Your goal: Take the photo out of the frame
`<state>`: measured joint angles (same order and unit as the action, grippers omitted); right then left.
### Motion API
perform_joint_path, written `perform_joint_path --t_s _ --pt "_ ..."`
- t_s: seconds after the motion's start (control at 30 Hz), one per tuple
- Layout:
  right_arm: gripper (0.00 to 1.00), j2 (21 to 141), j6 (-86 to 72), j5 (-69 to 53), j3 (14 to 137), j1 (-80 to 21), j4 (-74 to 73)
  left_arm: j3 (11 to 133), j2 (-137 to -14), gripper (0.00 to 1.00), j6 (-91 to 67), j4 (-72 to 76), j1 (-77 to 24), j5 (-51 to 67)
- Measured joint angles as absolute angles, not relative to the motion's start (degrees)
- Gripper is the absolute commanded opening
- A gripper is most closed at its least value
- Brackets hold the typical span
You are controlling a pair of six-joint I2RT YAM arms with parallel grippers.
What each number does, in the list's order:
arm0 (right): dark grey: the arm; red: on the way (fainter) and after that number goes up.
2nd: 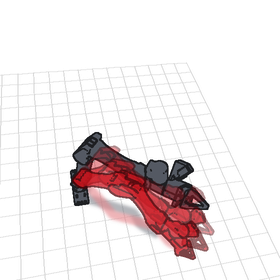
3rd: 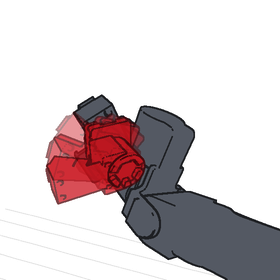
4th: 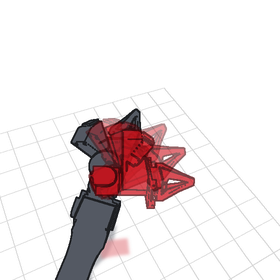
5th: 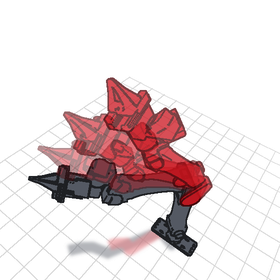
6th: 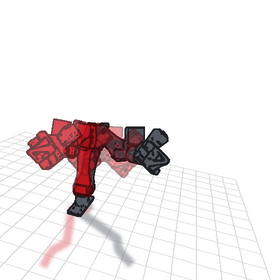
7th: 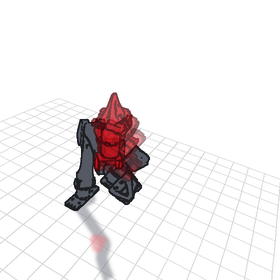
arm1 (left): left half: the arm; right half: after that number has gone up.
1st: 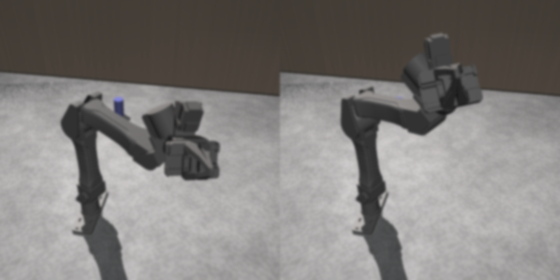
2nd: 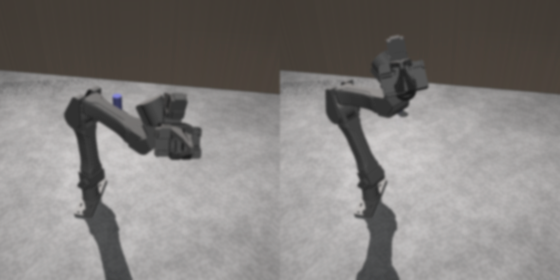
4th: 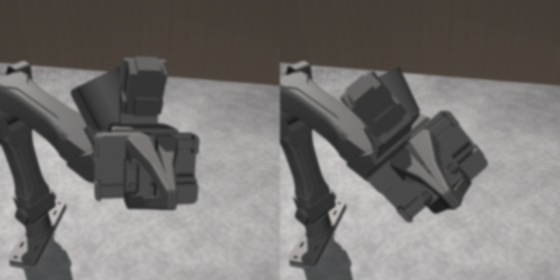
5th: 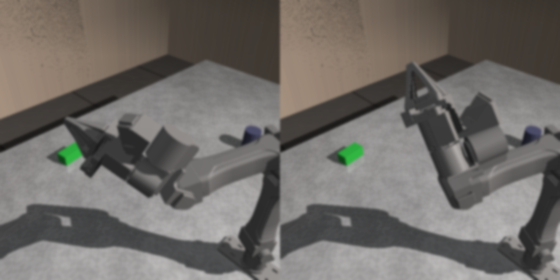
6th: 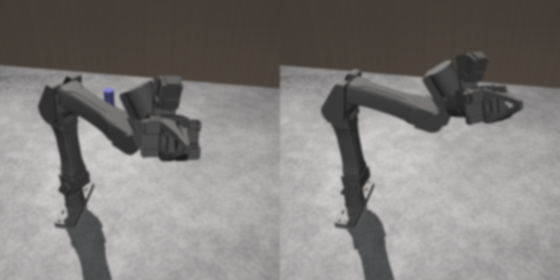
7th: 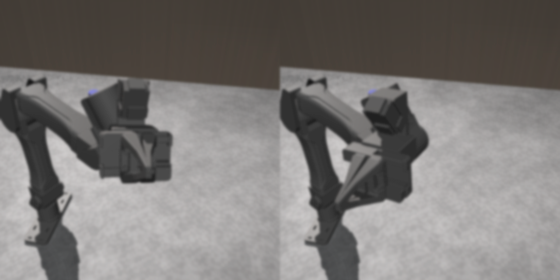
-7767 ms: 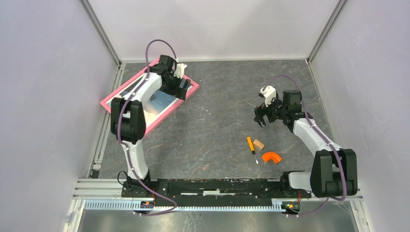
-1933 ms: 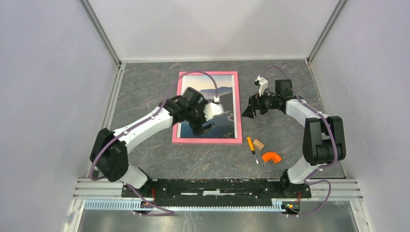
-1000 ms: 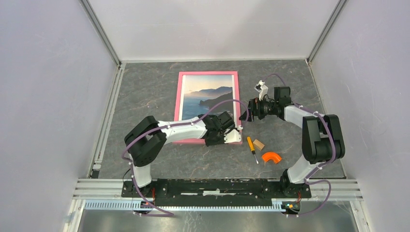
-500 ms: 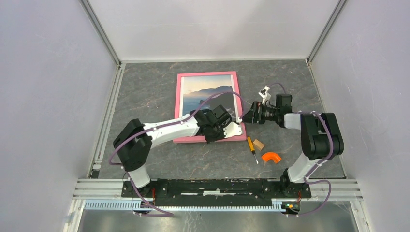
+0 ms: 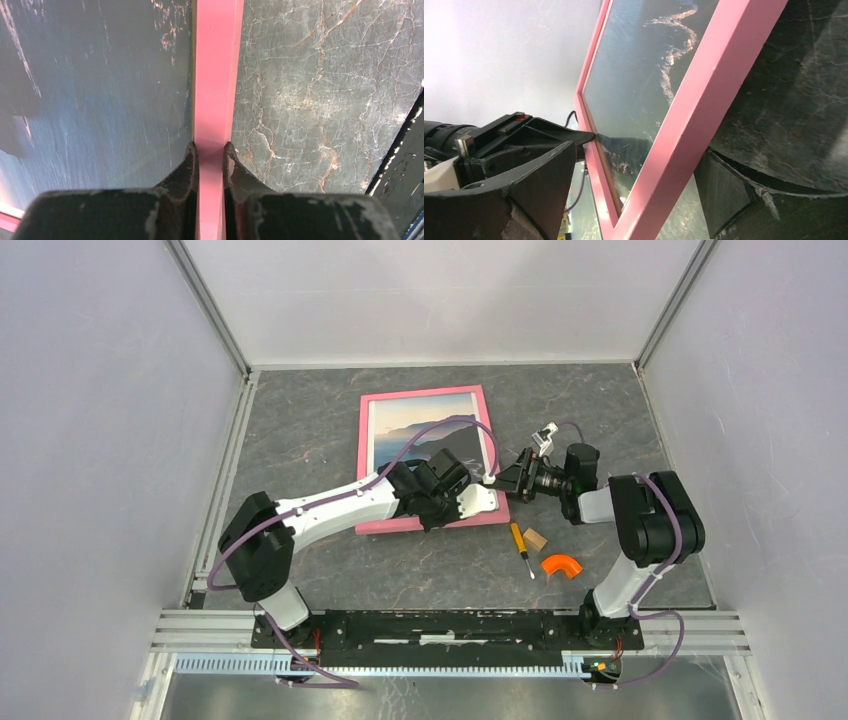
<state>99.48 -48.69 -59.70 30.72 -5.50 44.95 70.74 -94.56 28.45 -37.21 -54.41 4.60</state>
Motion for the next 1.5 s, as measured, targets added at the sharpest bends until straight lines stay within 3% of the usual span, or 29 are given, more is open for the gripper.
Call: perform_joint_path --t_s 0.4,0.53,0.6,0.73,1.07,1.13,1.2,1.3,1.4,1.5 --pt "0.85 106.19 -65.17 -58.5 30.28 -7.31 59.4 69.06 -92.66 0.02 28.47 -37.6 -54.06 4.84" --pt "0.98 109.23 -67.68 -58.67 30.13 -9.52 60.84 68.29 -92.64 0.02 28.49 -36.64 -54.06 4.86" --pt "0.98 110.83 -68.01 -58.7 30.13 -10.28 60.73 68.1 -92.64 0.02 28.47 -35.97 -54.08 4.86" --pt "0.84 112.51 -69.08 -58.92 30.13 -10.37 61.12 67.79 -92.64 0.02 28.49 -35.55 -54.08 4.84" --pt "0.61 116.36 -80.42 -59.24 30.13 -12.4 74.63 65.8 -92.64 0.07 28.6 -34.11 -54.11 4.43" --pt "0.5 116.36 -81.36 -59.07 30.13 -12.51 75.13 65.6 -92.58 0.11 28.73 -34.02 -54.11 4.25" --pt "0.37 116.33 -81.69 -58.87 30.13 -12.53 75.35 65.6 -92.44 0.16 29.02 -34.06 -54.13 3.86" --pt "0.21 116.18 -81.87 -58.85 30.15 -12.56 75.37 65.6 -91.74 0.37 29.3 -34.15 -54.11 3.05" --pt "0.04 114.93 -82.35 -58.85 30.2 -12.67 72.97 65.73 -90.89 0.71 29.58 -34.37 -54.02 2.81" --pt "0.0 112.44 -78.61 -58.96 30.3 -12.78 68.97 66.63 -88.92 0.88 29.32 -34.61 -52.77 3.51"
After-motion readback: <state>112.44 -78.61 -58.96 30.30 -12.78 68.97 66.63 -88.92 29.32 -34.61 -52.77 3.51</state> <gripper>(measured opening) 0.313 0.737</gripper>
